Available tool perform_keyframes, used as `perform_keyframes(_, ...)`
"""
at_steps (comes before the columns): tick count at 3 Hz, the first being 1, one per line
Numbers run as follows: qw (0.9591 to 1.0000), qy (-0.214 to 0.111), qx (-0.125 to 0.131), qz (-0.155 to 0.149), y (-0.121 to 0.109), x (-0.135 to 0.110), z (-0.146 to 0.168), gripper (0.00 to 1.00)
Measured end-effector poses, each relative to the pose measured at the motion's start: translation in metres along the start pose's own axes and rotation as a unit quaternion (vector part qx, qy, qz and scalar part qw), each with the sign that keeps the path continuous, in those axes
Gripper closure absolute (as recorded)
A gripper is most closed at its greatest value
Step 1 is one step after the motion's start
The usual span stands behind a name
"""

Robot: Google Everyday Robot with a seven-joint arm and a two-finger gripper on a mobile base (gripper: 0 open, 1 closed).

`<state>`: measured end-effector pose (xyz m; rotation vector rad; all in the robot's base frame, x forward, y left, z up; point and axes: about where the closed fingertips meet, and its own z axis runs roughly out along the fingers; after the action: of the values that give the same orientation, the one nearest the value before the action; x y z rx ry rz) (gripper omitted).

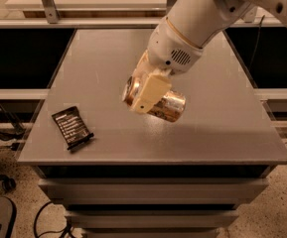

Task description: Place orange can upright

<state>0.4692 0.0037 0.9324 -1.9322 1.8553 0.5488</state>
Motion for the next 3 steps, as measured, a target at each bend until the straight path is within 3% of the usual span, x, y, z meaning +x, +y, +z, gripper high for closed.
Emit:
perform_keyframes(1,0.9993,-0.009,0.030,0.019,-0.005,-0.005,0.002,1.00)
perform_keyframes(2,0.9950,-0.034,0.082,0.044,-0.017,-0.014,0.001,1.00)
perform_keyframes(3,0.9889,-0.067,0.118,0.060,-0.030,-0.020,0.000,1.00)
